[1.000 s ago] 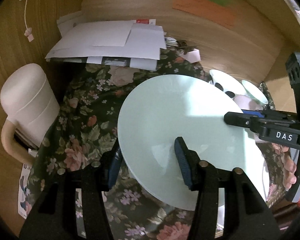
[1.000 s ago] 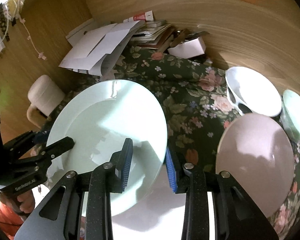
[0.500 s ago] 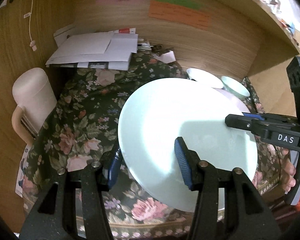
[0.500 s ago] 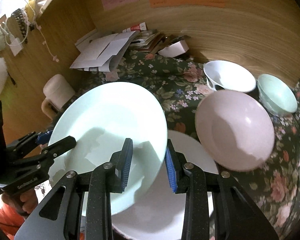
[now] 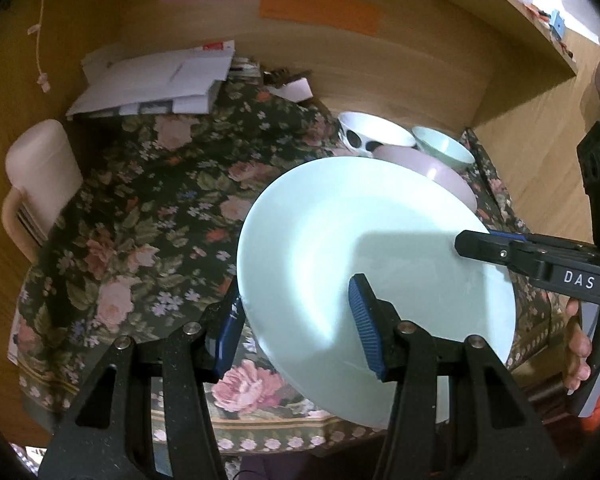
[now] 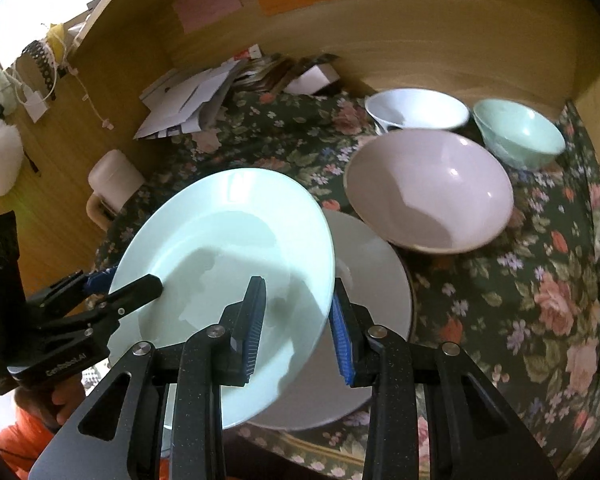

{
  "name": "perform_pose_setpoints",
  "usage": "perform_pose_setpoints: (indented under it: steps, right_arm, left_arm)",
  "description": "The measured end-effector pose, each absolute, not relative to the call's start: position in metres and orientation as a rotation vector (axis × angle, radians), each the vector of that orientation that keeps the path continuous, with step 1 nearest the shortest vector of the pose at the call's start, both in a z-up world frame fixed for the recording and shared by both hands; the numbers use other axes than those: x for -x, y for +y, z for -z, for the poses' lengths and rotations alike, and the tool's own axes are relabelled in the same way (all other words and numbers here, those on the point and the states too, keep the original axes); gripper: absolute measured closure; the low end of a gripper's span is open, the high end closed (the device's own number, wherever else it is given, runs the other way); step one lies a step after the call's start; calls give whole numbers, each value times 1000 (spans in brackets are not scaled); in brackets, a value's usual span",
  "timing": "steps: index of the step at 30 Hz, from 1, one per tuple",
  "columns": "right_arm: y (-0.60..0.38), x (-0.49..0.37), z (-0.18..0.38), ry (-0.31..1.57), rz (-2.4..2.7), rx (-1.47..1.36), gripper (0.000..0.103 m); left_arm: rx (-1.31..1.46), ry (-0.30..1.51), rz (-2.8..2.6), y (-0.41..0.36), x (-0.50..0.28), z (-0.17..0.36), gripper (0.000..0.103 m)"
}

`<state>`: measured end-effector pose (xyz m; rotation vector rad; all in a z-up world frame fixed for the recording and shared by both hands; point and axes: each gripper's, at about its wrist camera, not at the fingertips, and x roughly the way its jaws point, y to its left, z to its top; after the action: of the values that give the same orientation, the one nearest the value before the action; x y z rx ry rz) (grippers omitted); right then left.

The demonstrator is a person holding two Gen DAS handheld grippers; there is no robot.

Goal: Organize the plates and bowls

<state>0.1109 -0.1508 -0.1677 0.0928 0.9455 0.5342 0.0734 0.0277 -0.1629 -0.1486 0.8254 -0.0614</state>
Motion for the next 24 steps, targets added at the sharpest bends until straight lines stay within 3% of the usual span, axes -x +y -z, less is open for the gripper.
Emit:
perform_pose_setpoints:
  steps: [24]
  right_arm:
    - [-170, -125, 214, 1038, -486, -164, 74]
  left_arm:
    - [134, 912, 77, 13, -101, 205, 52]
